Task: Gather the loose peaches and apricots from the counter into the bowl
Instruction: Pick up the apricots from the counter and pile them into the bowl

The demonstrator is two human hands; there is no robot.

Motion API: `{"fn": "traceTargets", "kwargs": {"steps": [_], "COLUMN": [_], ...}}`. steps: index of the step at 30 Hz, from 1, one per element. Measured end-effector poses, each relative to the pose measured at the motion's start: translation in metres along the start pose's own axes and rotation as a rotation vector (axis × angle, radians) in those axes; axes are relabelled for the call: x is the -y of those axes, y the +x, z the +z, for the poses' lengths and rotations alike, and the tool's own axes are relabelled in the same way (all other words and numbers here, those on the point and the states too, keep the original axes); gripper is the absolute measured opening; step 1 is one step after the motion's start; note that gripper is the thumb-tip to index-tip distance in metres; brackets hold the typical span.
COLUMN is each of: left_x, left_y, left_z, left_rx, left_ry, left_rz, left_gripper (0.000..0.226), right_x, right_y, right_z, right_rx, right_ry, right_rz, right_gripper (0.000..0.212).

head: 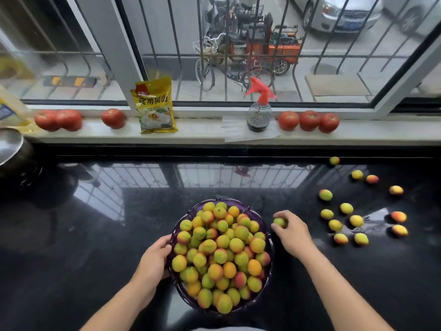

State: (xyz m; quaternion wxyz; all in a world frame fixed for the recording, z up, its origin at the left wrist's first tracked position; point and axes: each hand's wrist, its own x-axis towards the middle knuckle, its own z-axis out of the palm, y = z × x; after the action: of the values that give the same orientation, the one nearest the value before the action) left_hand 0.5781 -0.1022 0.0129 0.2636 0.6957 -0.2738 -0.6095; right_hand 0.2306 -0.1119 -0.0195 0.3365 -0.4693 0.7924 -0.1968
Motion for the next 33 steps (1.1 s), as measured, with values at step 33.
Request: {"fn": "traceTargets", "kwargs": {"steps": [33], "left_x": [0.018], "left_y": [0.0], "left_z": [-0.006], "left_rx": [0.055], "left_ry": [-0.054], "left_rz": [0.044], "left_gripper": [0.032], "right_x": [0.019], "right_y": [-0.147], "right_z": [0.057], "right_rx": [-0.297], "right_ry": [-0.344], "right_rz": [-0.609], "right_gripper": [0.037]}}
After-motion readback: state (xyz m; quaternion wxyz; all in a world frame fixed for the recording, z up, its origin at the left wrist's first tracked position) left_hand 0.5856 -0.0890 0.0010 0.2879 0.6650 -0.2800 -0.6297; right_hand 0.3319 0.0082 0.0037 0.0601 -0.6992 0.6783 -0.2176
